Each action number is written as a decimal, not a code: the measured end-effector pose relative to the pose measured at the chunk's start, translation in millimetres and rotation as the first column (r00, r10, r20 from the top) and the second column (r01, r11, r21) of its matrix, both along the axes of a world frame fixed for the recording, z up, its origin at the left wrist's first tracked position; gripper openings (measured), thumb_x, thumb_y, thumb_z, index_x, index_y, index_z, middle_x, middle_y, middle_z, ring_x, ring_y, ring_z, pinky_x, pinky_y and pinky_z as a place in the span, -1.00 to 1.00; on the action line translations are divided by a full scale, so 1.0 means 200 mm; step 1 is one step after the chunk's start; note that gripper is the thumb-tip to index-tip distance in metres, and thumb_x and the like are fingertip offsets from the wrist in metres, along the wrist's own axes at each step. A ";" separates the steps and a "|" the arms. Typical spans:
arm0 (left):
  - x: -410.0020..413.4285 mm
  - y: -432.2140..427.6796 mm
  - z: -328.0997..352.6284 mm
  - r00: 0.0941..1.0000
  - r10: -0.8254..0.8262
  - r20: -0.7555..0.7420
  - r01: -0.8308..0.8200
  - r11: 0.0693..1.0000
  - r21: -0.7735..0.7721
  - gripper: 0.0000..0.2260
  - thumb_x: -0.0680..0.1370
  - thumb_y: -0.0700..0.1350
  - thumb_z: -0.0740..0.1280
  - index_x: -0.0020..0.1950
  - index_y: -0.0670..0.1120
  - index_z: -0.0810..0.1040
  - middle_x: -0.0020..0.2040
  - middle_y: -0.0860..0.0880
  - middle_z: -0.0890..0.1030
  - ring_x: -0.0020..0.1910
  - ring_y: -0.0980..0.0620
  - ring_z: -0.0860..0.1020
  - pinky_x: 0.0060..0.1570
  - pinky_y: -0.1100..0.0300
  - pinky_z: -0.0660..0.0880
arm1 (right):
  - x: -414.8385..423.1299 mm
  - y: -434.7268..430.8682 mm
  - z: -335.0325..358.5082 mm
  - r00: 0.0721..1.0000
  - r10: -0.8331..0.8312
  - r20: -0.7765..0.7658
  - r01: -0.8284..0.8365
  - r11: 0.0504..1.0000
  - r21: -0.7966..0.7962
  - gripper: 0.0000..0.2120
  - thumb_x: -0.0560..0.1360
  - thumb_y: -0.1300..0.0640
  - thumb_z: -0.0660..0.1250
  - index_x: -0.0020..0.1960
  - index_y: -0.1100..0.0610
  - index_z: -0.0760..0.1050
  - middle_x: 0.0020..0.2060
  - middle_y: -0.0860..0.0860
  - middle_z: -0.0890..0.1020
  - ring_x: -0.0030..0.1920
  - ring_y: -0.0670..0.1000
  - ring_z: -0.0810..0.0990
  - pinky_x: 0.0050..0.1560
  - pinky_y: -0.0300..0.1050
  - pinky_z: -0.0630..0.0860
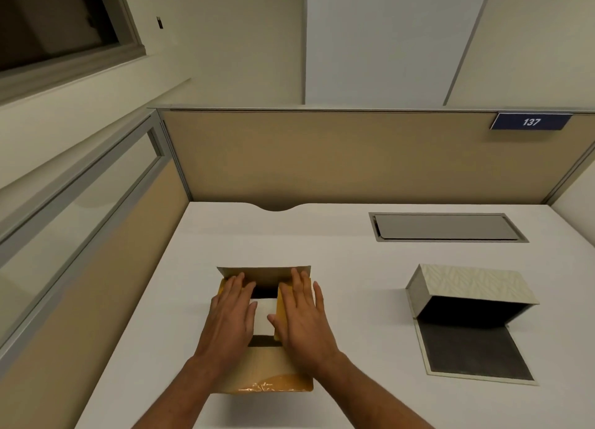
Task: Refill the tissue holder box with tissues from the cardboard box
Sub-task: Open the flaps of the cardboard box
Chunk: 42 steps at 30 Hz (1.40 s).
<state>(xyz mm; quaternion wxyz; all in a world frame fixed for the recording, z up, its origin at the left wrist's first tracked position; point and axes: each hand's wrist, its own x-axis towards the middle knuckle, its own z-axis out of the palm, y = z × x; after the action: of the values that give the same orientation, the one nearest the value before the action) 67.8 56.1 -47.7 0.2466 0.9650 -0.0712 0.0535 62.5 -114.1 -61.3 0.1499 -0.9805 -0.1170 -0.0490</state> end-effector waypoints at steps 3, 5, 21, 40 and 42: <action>0.10 0.00 -0.01 1.000 0.000 -0.015 0.001 1.000 0.030 -0.54 0.65 0.02 0.16 0.55 -0.02 0.23 0.61 -0.05 0.14 0.60 -0.04 0.07 0.54 -0.05 0.10 | 0.10 0.01 0.01 0.999 -0.040 -0.025 0.039 0.999 -0.015 -0.30 0.59 -0.35 -0.07 0.60 0.03 0.04 0.61 0.07 -0.18 0.58 0.11 -0.29 0.46 0.11 -0.48; 0.15 0.01 -0.03 0.999 0.008 -0.047 -0.005 0.999 0.049 -0.51 0.66 0.06 0.13 0.57 0.00 0.15 0.63 -0.04 0.08 0.61 -0.04 0.02 0.54 -0.02 0.05 | 0.16 0.01 0.00 0.995 -0.066 -0.069 0.064 0.997 -0.035 -0.25 0.57 -0.39 -0.12 0.61 0.03 -0.01 0.61 0.08 -0.21 0.58 0.12 -0.31 0.49 0.16 -0.40; 0.27 0.02 -0.17 0.993 -0.009 -0.119 0.033 0.979 0.200 -0.43 0.65 0.17 0.05 0.60 -0.01 -0.01 0.64 -0.05 -0.01 0.61 -0.04 -0.09 0.56 0.03 -0.10 | 0.30 0.08 -0.10 0.970 -0.112 -0.216 0.094 0.991 -0.093 -0.13 0.51 -0.44 -0.01 0.61 0.05 -0.14 0.60 0.17 -0.20 0.58 0.21 -0.27 0.49 0.28 -0.34; 0.22 0.06 0.09 0.998 -0.024 0.059 0.009 0.968 0.250 -0.42 0.55 -0.32 0.26 0.55 -0.09 0.22 0.61 -0.14 0.10 0.60 -0.14 0.05 0.55 0.00 -0.03 | 0.23 -0.12 0.17 0.986 -0.164 -0.016 0.165 0.986 0.019 -0.37 0.59 0.21 0.25 0.58 0.00 0.07 0.62 0.09 -0.07 0.60 0.15 -0.17 0.50 0.13 -0.31; 0.20 0.10 0.11 0.993 -0.037 0.116 0.000 0.953 0.304 -0.44 0.50 -0.37 0.32 0.50 -0.14 0.33 0.58 -0.18 0.19 0.58 -0.19 0.12 0.53 -0.08 0.06 | 0.20 -0.20 0.16 0.986 -0.167 0.015 0.168 0.984 -0.054 -0.37 0.60 0.20 0.27 0.58 0.01 0.09 0.62 0.11 -0.06 0.60 0.16 -0.18 0.49 0.14 -0.33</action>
<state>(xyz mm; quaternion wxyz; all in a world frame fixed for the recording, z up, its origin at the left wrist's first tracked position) 108.7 75.6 -25.0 0.0913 0.9857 -0.1023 0.0976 103.4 -153.4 -28.3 0.1173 -0.9904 -0.0364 -0.0634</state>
